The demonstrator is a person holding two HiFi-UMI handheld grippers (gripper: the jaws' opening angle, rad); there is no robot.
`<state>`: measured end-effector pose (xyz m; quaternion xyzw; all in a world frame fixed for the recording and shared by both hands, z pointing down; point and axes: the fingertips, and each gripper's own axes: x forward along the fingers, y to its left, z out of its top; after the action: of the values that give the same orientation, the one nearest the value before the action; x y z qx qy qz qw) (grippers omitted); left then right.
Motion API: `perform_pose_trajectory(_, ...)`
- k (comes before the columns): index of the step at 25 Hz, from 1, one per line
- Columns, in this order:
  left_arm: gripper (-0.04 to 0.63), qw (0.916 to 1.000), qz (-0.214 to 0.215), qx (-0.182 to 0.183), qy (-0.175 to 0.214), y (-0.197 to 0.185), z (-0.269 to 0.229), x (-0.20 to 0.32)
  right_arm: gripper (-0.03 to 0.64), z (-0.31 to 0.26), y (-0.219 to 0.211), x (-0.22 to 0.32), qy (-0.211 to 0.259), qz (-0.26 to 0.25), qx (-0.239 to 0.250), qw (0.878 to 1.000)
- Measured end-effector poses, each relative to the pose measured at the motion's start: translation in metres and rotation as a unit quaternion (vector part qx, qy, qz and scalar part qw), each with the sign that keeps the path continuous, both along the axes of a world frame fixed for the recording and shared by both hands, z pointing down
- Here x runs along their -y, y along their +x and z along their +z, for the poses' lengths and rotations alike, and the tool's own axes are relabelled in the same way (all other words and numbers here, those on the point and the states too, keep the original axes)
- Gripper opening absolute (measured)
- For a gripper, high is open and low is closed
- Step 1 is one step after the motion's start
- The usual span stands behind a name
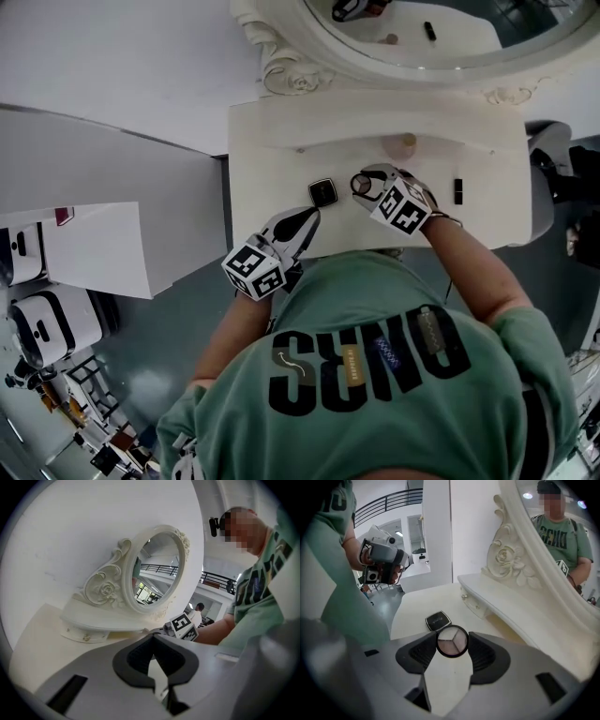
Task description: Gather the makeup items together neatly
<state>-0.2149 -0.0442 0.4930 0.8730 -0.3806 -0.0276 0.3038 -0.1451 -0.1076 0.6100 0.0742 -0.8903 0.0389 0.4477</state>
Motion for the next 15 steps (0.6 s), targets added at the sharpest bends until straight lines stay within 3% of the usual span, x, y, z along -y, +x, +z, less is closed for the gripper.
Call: perform_pose_trajectory(15, 0.003, 0.9964, 0.084, -0.011, 0.004, 0.251, -0.01, 0.057, 0.206, -0.007, 0.266, 0.04, -0.002, 0.087, -0.006, 0.996)
